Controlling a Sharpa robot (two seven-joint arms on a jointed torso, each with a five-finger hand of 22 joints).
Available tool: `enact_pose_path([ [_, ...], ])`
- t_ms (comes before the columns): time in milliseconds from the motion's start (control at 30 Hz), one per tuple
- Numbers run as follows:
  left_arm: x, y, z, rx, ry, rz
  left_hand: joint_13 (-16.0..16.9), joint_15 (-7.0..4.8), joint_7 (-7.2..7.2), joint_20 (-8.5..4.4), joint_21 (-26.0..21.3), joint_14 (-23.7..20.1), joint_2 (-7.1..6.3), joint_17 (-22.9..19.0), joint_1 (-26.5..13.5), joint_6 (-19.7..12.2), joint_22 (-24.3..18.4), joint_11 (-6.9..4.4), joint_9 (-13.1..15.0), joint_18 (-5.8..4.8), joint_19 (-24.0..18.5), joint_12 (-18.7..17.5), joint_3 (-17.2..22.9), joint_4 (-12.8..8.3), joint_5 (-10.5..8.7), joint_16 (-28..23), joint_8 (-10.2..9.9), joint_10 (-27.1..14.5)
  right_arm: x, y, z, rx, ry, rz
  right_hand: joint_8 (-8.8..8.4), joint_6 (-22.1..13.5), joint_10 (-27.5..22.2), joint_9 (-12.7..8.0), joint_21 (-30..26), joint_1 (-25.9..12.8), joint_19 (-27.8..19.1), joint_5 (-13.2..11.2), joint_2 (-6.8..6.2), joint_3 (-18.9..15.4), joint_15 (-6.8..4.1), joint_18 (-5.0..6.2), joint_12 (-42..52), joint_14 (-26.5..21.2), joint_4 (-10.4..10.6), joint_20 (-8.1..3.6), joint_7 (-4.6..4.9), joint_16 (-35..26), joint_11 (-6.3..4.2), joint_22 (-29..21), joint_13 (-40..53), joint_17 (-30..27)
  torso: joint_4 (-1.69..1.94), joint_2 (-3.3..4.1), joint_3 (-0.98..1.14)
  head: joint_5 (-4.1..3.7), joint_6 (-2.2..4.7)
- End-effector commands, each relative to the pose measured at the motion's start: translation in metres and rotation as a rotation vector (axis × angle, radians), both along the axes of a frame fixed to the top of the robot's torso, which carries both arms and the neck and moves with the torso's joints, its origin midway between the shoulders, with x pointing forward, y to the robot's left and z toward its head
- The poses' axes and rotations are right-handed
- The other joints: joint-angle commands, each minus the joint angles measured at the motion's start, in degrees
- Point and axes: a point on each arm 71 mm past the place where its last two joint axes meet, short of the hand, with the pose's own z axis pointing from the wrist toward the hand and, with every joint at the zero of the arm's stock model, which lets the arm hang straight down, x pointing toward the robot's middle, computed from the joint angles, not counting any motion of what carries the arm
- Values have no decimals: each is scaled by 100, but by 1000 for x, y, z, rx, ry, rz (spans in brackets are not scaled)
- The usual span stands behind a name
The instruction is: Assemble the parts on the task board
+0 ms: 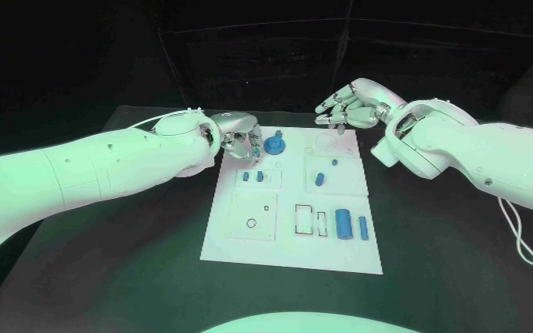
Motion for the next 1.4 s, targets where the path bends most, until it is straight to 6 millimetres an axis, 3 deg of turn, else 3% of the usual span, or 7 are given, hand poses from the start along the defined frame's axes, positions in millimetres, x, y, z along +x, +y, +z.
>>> enact_pose_path([
  [33, 1, 0, -3, 26, 33, 8, -1, 7, 18, 1, 40, 119, 7, -7, -58, -8, 10, 28, 0, -64, 29, -30, 34, -10, -21, 23, -40, 8, 0, 1, 2, 3, -10, 1, 14, -15, -32, 7, -26, 35, 34, 29, 41, -13, 42, 15, 15, 616, 24, 15, -9, 14, 2, 4, 3, 1507, 2, 6, -3, -9, 0],
  [1400, 3, -10, -11, 72, 90, -8, 2, 8, 11, 5, 16, 110, -14, -37, -81, -12, -8, 26, -2, -58, 17, -48, 36, -17, -30, 10, -52, 13, 0, 3, 2, 4, -10, 6, 16, -14, -33, 7, -27, 43, 35, 32, 45, -15, 41, 15, 16, 616, 25, 15, -10, 14, 1, 4, 4, 1507, 5, -2, 2, -11, -71],
])
